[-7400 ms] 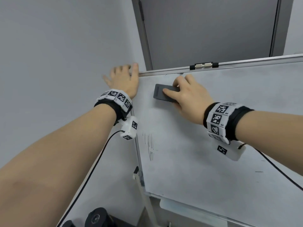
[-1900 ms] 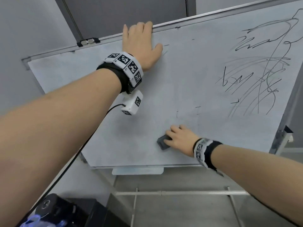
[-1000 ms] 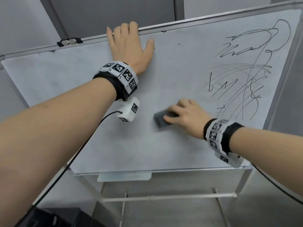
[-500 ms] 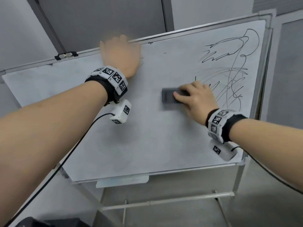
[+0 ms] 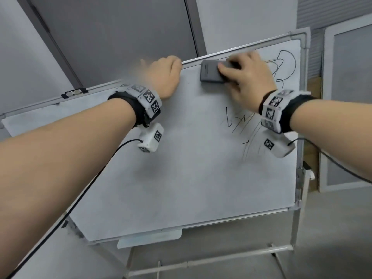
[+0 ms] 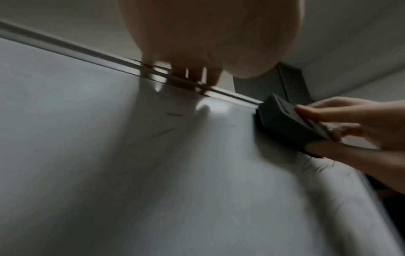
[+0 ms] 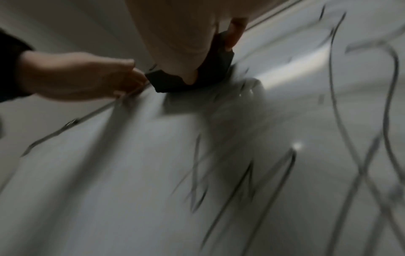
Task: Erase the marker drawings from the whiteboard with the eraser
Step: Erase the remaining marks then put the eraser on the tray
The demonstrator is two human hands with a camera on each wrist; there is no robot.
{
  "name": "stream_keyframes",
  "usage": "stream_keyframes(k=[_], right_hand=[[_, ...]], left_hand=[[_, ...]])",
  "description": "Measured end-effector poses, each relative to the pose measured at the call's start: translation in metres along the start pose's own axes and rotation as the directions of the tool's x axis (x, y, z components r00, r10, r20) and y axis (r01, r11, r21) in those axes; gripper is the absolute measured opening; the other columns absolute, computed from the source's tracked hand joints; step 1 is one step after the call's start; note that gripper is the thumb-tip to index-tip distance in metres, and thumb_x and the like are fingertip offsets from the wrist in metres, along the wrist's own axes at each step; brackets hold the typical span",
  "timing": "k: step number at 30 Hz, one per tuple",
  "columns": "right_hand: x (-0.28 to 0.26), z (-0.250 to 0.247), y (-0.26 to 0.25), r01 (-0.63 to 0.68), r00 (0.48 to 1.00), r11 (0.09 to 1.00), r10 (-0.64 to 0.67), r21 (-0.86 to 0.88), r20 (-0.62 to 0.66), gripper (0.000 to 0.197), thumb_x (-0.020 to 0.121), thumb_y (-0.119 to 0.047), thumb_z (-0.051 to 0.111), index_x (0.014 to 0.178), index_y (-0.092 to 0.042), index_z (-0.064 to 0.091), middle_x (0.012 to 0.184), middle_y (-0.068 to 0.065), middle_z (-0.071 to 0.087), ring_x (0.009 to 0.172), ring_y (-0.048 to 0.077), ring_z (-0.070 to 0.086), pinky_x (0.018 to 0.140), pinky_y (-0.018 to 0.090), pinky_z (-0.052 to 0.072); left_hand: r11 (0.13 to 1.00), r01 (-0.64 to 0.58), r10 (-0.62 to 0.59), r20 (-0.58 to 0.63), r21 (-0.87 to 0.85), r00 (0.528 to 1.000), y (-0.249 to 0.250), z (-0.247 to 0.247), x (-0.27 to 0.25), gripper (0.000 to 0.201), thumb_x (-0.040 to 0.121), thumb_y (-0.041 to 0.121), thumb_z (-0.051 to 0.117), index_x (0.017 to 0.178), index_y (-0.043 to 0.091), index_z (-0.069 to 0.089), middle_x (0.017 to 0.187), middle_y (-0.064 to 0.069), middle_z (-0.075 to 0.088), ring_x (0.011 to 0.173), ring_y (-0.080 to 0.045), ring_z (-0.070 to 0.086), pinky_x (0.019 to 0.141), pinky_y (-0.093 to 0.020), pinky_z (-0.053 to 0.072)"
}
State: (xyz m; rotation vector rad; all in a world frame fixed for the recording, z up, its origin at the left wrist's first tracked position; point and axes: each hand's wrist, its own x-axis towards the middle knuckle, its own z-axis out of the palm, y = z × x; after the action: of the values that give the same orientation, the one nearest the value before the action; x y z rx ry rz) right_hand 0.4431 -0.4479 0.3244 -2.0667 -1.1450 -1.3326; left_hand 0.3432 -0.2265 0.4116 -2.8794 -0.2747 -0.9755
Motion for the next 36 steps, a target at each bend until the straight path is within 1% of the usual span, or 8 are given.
stream_keyframes(k=[5, 11, 17, 21, 28, 31, 34, 36], right_hand=[[-0.036, 0.02, 0.01, 0.154, 0.988, 0.984, -0.156, 0.09, 0.012, 0.037, 0.082, -0.009, 0.054, 0.116, -0.017, 0.067, 0.118, 0.012, 0.06, 0.093, 0.034, 0.049, 0.074, 0.043, 0.044], [-0.157, 0.058, 0.0, 0.464, 0.794, 0.876, -0.478, 0.133, 0.375, 0.048, 0.075, -0.002, 0.067, 0.117, -0.024, 0.063, 0.121, 0.009, 0.059, 0.097, 0.033, 0.054, 0.069, 0.038, 0.042], [-0.021, 0.004, 0.047, 0.104, 0.994, 0.991, -0.105, 0.089, 0.01, 0.035, 0.09, -0.015, 0.054, 0.123, -0.017, 0.064, 0.127, 0.012, 0.058, 0.104, 0.037, 0.047, 0.081, 0.045, 0.046], [-0.033, 0.011, 0.054, 0.161, 0.986, 0.98, -0.164, 0.121, 0.019, 0.034, 0.085, -0.008, 0.057, 0.117, -0.014, 0.067, 0.123, 0.012, 0.059, 0.099, 0.035, 0.048, 0.086, 0.043, 0.042], [-0.212, 0.06, 0.033, 0.346, 0.84, 0.919, -0.393, 0.189, 0.374, 0.054, 0.068, 0.005, 0.065, 0.114, -0.023, 0.064, 0.123, 0.011, 0.06, 0.1, 0.034, 0.054, 0.073, 0.043, 0.05], [-0.168, 0.047, 0.045, 0.359, 0.847, 0.924, -0.381, 0.131, 0.371, 0.055, 0.072, 0.001, 0.058, 0.12, -0.024, 0.06, 0.125, 0.01, 0.058, 0.098, 0.035, 0.053, 0.072, 0.043, 0.046], [-0.078, 0.017, 0.072, 0.174, 0.978, 0.982, -0.181, 0.069, 0.107, 0.042, 0.082, -0.005, 0.05, 0.121, -0.015, 0.062, 0.125, 0.014, 0.058, 0.095, 0.038, 0.05, 0.081, 0.045, 0.043], [-0.036, -0.004, 0.092, 0.028, 0.998, 0.998, -0.025, 0.065, -0.049, 0.037, 0.085, -0.011, 0.058, 0.122, -0.014, 0.063, 0.125, 0.015, 0.057, 0.101, 0.04, 0.049, 0.089, 0.044, 0.041]], left_hand=[[0.999, -0.044, 0.043, -0.045, -0.024, 0.998, 0.032, 0.02, 0.017, 0.044, 0.095, 0.038, 0.019, 0.098, 0.016, 0.056, 0.104, -0.01, 0.065, 0.105, -0.035, 0.057, 0.115, -0.049, 0.023], [1.0, 0.007, -0.01, -0.132, -0.016, 0.991, 0.031, 0.025, 0.017, 0.038, 0.097, 0.042, 0.022, 0.093, 0.016, 0.05, 0.096, -0.005, 0.064, 0.097, -0.032, 0.058, 0.115, -0.049, 0.02], [0.999, 0.016, -0.018, -0.072, -0.029, 0.997, 0.047, 0.024, 0.027, 0.04, 0.099, 0.048, 0.022, 0.096, 0.015, 0.044, 0.097, -0.007, 0.065, 0.091, -0.034, 0.055, 0.114, -0.049, 0.023], [1.0, -0.022, 0.022, -0.003, 0.022, 1.0, 0.059, 0.029, 0.035, 0.048, 0.097, 0.052, 0.018, 0.107, 0.022, 0.054, 0.104, -0.009, 0.063, 0.099, -0.033, 0.056, 0.101, -0.045, 0.037], [1.0, 0.013, -0.012, -0.046, 0.015, 0.999, 0.058, 0.032, 0.03, 0.031, 0.096, 0.049, 0.021, 0.09, 0.026, 0.04, 0.091, -0.002, 0.052, 0.086, -0.025, 0.045, 0.1, -0.049, 0.032], [1.0, 0.021, -0.02, -0.046, 0.022, 0.999, 0.058, 0.034, 0.034, 0.034, 0.095, 0.052, 0.02, 0.091, 0.025, 0.041, 0.093, -0.005, 0.059, 0.09, -0.029, 0.051, 0.102, -0.051, 0.031], [1.0, 0.007, -0.006, -0.062, 0.021, 0.998, 0.057, 0.036, 0.034, 0.038, 0.095, 0.053, 0.02, 0.093, 0.023, 0.043, 0.092, -0.005, 0.062, 0.089, -0.031, 0.053, 0.096, -0.047, 0.031], [1.0, -0.008, 0.009, -0.058, 0.016, 0.998, 0.06, 0.036, 0.033, 0.039, 0.096, 0.054, 0.021, 0.093, 0.021, 0.042, 0.089, -0.003, 0.061, 0.085, -0.03, 0.052, 0.092, -0.046, 0.031]])
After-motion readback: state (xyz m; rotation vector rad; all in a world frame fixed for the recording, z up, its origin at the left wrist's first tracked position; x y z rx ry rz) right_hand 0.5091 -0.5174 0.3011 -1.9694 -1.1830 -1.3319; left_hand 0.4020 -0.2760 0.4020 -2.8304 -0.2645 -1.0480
